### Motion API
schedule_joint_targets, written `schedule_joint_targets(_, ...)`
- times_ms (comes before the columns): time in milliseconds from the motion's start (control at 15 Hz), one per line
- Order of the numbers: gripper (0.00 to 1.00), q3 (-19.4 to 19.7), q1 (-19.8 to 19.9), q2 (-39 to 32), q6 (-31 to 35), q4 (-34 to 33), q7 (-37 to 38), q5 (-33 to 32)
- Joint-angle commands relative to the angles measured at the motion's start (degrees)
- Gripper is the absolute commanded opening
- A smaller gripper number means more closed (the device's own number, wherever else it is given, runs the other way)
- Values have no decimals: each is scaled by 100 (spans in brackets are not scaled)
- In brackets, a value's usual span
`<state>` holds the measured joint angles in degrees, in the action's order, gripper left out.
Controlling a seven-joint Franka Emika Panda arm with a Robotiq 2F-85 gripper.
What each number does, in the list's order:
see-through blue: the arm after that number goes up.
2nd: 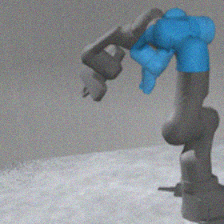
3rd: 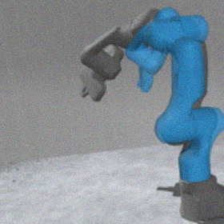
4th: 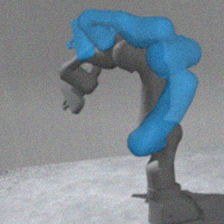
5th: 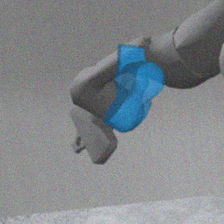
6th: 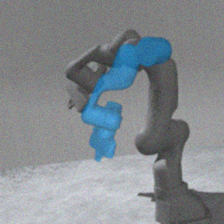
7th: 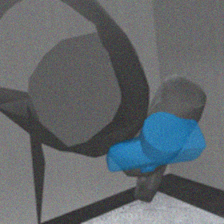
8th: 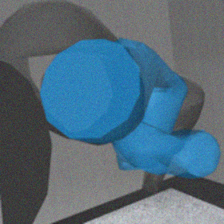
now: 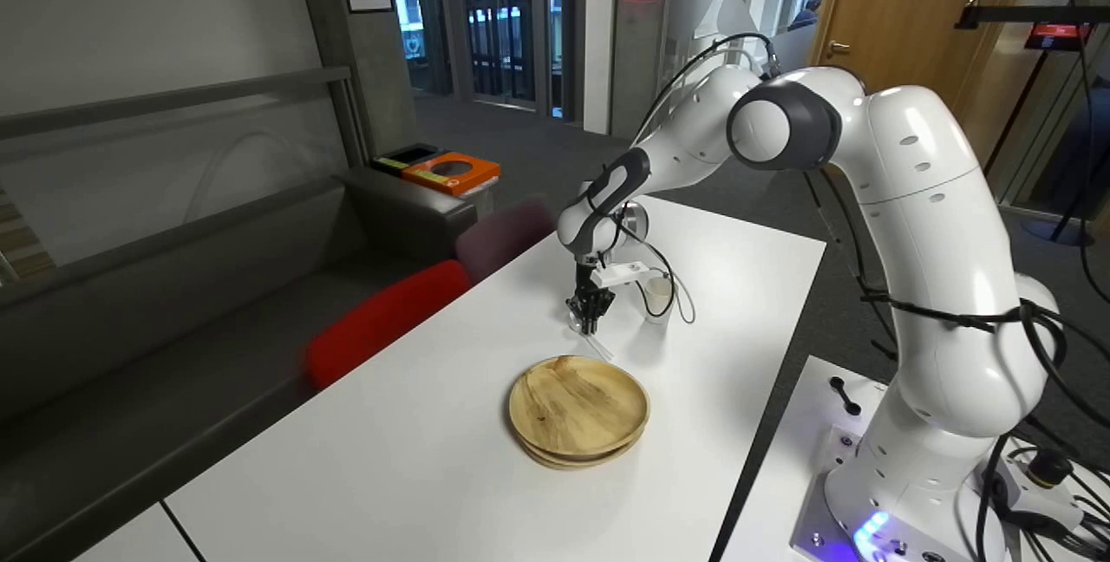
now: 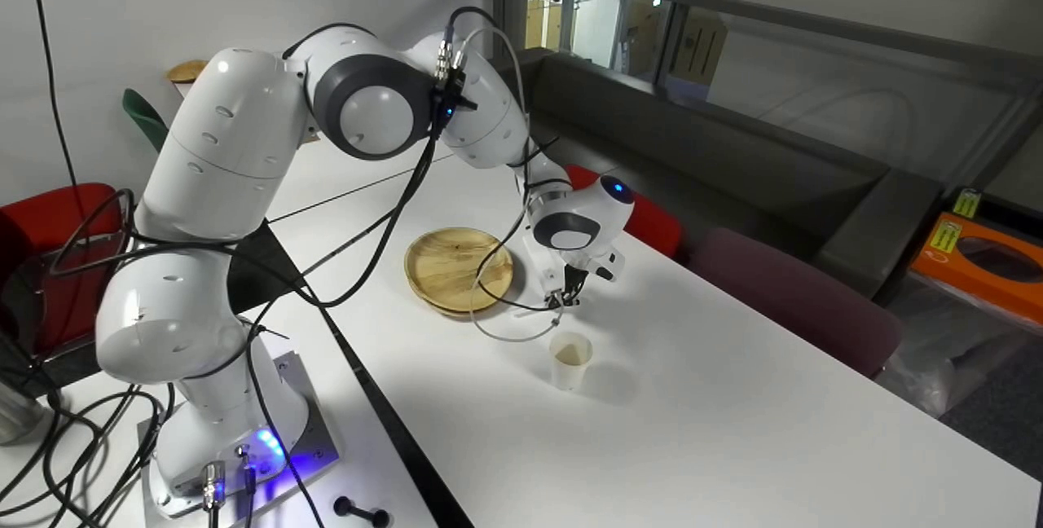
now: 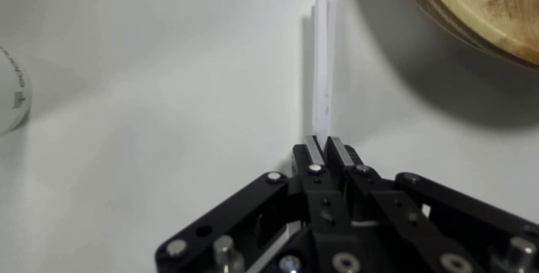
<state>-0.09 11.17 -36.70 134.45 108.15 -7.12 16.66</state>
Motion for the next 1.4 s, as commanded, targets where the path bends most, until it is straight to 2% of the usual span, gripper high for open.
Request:
schedule_joint_targets(0, 2, -58, 95, -20, -243, -147, 26, 83)
schedule_joint_targets(200, 2, -56, 90, -23, -252, -151, 31, 75)
schedule_joint_targets(333, 35, -54, 86, -24, -254, -150, 34, 71)
schedule_joint_targets(933, 100, -58, 85, -33, -251, -143, 30, 68)
schedule_joint_targets(1133, 100, -44, 67, -50, -231, -152, 40, 40)
schedule_joint_targets(1333, 96, -43, 60, -80, -241, -163, 49, 32)
